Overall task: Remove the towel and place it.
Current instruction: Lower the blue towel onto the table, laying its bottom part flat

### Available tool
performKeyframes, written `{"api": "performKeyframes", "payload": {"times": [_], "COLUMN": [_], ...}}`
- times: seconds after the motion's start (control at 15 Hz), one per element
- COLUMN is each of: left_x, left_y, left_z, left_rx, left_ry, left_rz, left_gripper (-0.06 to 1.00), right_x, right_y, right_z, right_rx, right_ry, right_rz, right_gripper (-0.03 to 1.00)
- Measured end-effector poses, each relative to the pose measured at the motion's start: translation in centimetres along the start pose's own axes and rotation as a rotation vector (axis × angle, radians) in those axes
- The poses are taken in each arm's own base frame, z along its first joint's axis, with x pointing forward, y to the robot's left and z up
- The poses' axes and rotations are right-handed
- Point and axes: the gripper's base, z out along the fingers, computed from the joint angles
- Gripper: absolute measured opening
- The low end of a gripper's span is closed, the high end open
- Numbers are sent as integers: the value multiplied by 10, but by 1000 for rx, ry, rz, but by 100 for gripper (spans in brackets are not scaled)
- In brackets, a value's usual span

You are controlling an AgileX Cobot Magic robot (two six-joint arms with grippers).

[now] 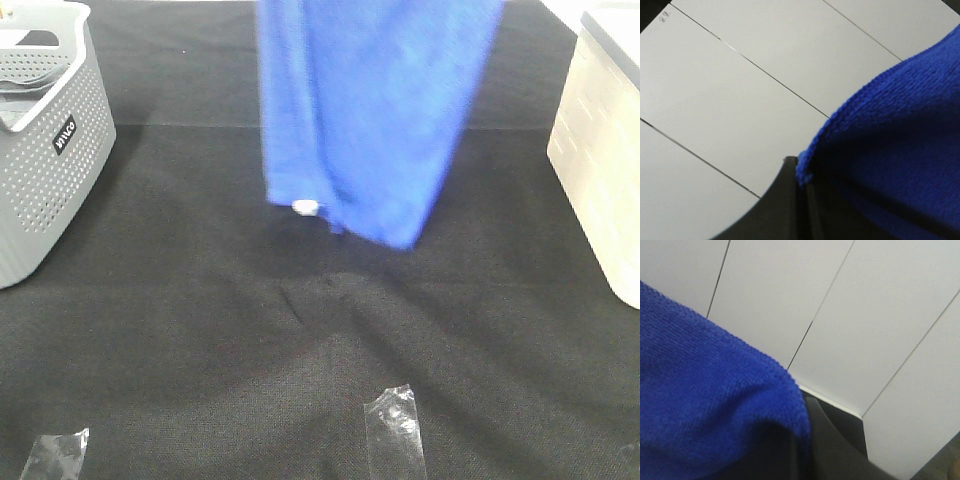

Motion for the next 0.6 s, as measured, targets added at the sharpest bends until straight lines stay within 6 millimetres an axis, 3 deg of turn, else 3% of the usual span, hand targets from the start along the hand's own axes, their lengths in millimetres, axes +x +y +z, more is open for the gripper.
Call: {"api": "performKeyframes", "payload": {"times": [0.33,0.6], "left_x": [9,52], "left_y": [-10,-14], "left_z": [13,34], "left_rx": [-45,-148], "left_ry": [-46,-73], "left_rz": [7,-38], "left_gripper": [0,0], "right_x": [-9,-18], "right_y": [8,8], "right_z": [19,25], "right_rx": [-6,13], "right_ry": [-114,-205], "right_rz": [-19,-23], "right_gripper": [3,3]}}
